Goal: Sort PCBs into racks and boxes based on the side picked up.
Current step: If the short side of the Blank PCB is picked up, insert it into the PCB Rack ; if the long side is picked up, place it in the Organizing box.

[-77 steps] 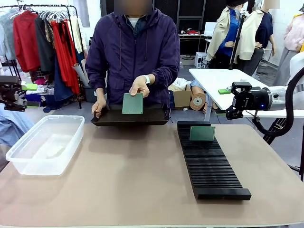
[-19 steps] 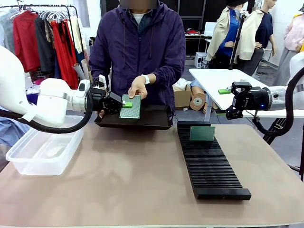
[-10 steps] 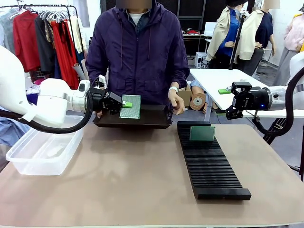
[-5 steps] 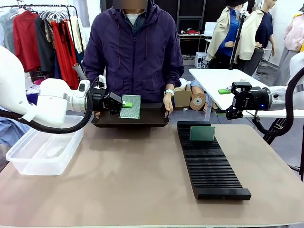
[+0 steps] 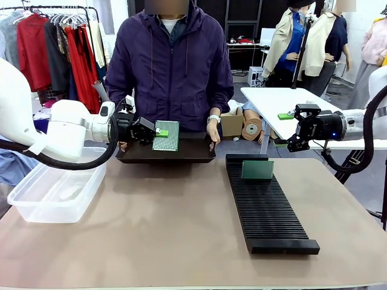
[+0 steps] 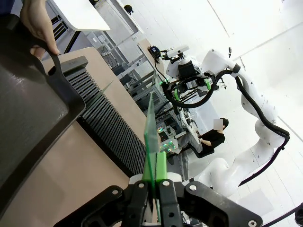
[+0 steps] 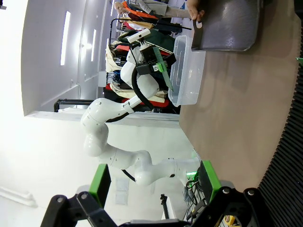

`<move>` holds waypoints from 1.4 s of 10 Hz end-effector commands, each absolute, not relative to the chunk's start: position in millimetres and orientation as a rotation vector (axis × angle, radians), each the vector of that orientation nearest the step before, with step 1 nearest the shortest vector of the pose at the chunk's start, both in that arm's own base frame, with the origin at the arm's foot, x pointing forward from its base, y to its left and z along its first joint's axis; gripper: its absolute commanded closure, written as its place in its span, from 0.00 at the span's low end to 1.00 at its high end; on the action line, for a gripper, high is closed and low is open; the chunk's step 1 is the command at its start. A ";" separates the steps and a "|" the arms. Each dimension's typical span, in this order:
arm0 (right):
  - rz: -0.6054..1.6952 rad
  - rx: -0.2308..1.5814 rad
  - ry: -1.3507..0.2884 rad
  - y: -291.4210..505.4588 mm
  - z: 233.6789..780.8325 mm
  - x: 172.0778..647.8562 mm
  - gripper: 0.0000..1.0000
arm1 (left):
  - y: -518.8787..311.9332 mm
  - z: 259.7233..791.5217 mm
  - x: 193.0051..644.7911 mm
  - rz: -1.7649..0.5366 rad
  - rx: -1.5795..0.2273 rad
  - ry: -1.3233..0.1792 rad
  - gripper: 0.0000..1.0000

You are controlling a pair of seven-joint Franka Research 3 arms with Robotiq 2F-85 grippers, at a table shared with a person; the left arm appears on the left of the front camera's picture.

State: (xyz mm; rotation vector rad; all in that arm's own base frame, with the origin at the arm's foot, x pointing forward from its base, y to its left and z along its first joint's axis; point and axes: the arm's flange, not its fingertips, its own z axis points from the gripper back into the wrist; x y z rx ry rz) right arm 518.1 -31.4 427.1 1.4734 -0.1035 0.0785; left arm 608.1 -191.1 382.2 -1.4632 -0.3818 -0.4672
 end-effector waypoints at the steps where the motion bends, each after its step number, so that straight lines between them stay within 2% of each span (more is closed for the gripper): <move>1: 0.081 1.469 -0.113 -31.7 428.1 517.8 0.00 | -191.2 383.4 607.8 -0.467 -1.474 -0.383 1.00; 6: 0.081 1.469 -0.113 -31.7 428.1 517.8 0.00 | -166.1 411.8 600.0 -0.468 -1.404 -0.314 1.00; 9: 0.081 1.469 -0.113 -31.7 428.1 517.8 0.00 | -134.4 440.3 585.6 -0.460 -1.264 -0.178 1.00; 14: 0.081 1.469 -0.113 -31.7 428.1 517.8 0.00 | -64.4 476.7 563.1 -0.430 -1.043 -0.036 1.00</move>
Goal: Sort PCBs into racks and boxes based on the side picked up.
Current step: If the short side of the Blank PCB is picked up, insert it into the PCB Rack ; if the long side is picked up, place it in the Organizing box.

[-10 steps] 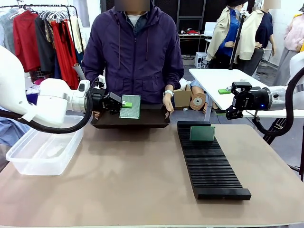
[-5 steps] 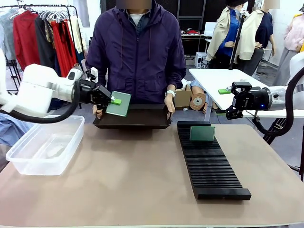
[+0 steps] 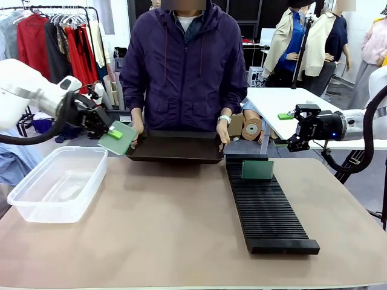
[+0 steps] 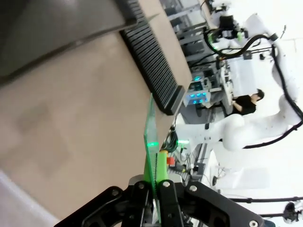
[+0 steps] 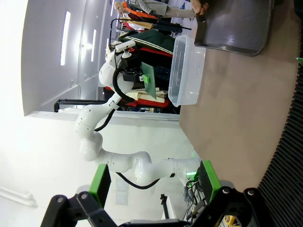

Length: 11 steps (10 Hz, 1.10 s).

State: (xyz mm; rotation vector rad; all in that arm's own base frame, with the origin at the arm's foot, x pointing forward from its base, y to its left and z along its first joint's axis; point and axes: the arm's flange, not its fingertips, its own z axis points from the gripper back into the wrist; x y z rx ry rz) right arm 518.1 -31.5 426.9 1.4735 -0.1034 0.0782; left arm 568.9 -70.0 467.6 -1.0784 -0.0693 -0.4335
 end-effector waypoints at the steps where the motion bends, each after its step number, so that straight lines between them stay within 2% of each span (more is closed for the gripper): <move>1: 0.081 1.469 -0.113 -31.7 428.1 517.8 0.00 | -53.6 480.9 559.1 -0.406 -0.983 -0.028 1.00; 5: 0.081 1.469 -0.113 -31.7 428.1 517.8 0.00 | -14.4 488.7 546.8 -0.288 -0.788 -0.013 1.00; 10: 0.081 1.469 -0.113 -31.7 428.1 517.8 0.00 | 15.2 462.8 546.4 -0.163 -0.449 0.087 1.00; 11: 0.081 1.469 -0.113 -31.7 428.1 517.8 0.00 | 17.9 455.4 546.7 -0.166 -0.446 0.087 1.00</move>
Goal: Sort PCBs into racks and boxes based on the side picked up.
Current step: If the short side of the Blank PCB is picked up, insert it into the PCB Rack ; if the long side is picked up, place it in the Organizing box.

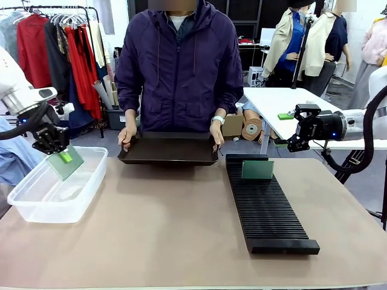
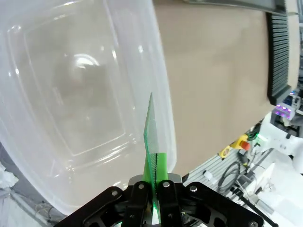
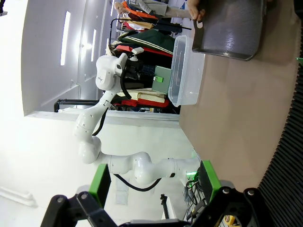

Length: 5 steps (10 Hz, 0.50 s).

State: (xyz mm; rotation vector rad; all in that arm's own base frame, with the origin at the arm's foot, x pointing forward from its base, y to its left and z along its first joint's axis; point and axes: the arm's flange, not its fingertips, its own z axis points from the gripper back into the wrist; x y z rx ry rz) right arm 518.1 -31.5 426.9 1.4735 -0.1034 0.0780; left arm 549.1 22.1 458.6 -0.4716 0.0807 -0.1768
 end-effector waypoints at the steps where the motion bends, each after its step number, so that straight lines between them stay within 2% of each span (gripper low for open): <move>1: 0.081 1.469 -0.113 -31.7 428.1 517.8 0.00 | 19.3 447.9 549.1 -0.171 -0.459 0.065 1.00; 5: 0.081 1.469 -0.113 -31.7 428.1 517.8 0.00 | 23.8 418.0 556.0 -0.219 -0.444 -0.040 1.00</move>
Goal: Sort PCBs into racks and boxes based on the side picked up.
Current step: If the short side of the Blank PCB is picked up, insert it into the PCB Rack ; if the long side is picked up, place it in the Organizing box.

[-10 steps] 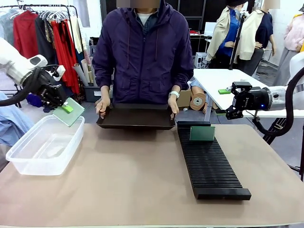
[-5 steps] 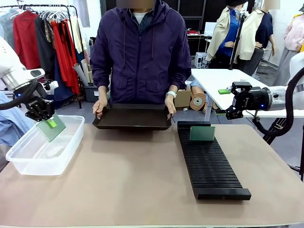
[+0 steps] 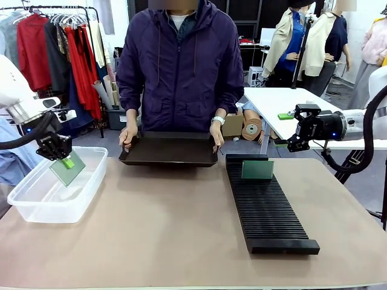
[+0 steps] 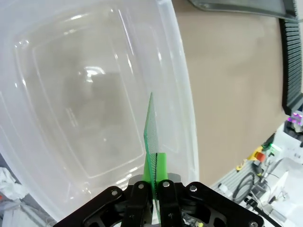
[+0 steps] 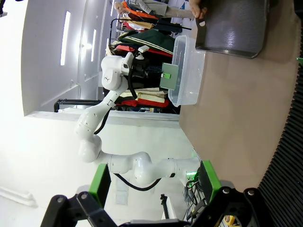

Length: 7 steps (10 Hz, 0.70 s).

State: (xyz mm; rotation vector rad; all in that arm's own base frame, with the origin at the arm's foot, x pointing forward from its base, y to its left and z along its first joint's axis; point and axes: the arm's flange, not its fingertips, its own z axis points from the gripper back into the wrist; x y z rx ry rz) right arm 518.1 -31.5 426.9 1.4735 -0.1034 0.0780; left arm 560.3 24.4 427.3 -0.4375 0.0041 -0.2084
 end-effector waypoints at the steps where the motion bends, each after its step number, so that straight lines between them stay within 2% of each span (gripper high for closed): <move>1: 0.081 1.469 -0.113 -31.7 428.1 517.8 0.00 | 24.0 409.9 556.9 -0.214 -0.443 -0.049 1.00; 7: 0.081 1.469 -0.113 -31.7 428.1 517.8 0.00 | 17.3 363.9 564.5 -0.193 -0.475 -0.051 1.00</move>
